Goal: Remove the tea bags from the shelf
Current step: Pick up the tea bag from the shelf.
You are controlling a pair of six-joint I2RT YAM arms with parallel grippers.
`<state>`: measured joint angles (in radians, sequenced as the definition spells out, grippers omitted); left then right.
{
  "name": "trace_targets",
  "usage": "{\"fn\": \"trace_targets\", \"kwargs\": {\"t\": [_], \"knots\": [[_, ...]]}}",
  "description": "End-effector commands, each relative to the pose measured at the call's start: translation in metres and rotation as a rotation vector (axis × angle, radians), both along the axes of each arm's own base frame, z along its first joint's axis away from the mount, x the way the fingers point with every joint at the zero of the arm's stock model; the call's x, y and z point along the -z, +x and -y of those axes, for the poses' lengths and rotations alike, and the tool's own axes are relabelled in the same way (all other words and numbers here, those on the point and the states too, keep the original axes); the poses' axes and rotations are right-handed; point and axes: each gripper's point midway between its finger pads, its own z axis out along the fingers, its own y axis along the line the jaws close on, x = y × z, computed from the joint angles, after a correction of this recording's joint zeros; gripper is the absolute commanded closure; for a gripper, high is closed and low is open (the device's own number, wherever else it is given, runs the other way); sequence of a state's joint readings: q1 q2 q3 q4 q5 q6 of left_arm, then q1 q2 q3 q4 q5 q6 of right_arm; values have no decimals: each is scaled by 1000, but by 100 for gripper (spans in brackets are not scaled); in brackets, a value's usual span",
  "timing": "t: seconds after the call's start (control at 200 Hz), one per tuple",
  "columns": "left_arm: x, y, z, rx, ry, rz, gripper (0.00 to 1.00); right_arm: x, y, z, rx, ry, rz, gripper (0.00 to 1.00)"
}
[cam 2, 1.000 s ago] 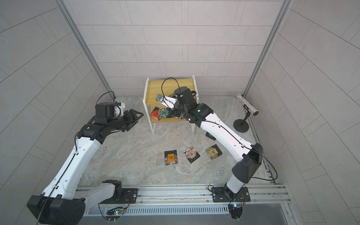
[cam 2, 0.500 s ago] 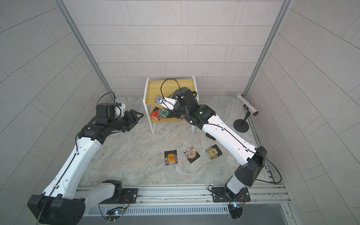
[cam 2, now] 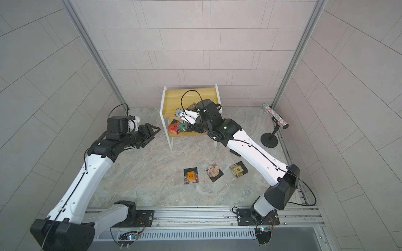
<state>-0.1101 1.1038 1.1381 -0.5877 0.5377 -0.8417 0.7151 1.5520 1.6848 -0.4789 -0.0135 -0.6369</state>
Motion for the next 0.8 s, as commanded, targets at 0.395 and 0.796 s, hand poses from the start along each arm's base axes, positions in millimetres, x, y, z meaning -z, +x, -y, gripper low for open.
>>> {"fn": "trace_targets", "kwargs": {"t": [0.395, 0.796], "knots": [[-4, -8, 0, 1, -2, 24, 31, 13, 11, 9, 56, -24, -17, 65], [-4, -9, -1, -5, -6, 22, 31, 5, 3, 12, 48, -9, -22, 83]]}}
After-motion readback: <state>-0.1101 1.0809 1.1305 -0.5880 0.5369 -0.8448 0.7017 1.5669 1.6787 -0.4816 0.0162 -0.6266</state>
